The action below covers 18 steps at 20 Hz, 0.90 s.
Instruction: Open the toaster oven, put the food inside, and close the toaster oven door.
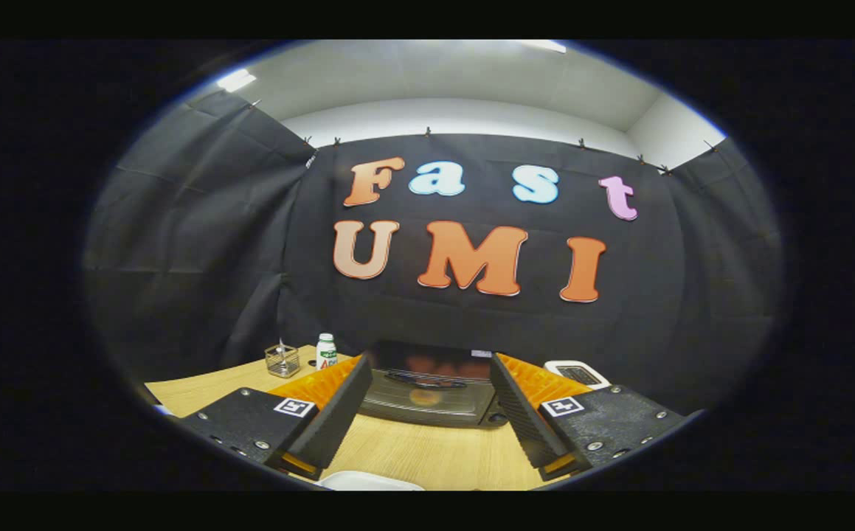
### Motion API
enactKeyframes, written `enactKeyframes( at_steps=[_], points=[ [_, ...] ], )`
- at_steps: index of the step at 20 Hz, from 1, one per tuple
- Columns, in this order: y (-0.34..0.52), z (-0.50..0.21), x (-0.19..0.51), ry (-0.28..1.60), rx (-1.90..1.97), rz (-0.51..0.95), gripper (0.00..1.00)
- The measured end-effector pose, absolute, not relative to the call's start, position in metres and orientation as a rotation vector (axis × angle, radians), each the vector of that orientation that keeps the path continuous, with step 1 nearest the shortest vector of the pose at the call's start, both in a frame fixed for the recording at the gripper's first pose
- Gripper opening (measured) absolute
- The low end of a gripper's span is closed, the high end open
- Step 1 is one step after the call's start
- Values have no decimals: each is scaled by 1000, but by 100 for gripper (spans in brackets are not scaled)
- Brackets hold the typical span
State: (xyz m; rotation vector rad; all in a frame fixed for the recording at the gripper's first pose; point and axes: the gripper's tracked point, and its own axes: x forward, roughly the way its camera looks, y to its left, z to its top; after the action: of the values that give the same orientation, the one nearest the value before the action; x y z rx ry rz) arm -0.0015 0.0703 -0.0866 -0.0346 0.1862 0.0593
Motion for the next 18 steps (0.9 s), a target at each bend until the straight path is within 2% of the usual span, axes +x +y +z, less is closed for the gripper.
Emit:
enactKeyframes(
  at_steps=[9,18],
  points=[
    [26,-13,-70,90,-8,-13,97],
    [2,0,-97,40,26,-40,97]
  ],
)
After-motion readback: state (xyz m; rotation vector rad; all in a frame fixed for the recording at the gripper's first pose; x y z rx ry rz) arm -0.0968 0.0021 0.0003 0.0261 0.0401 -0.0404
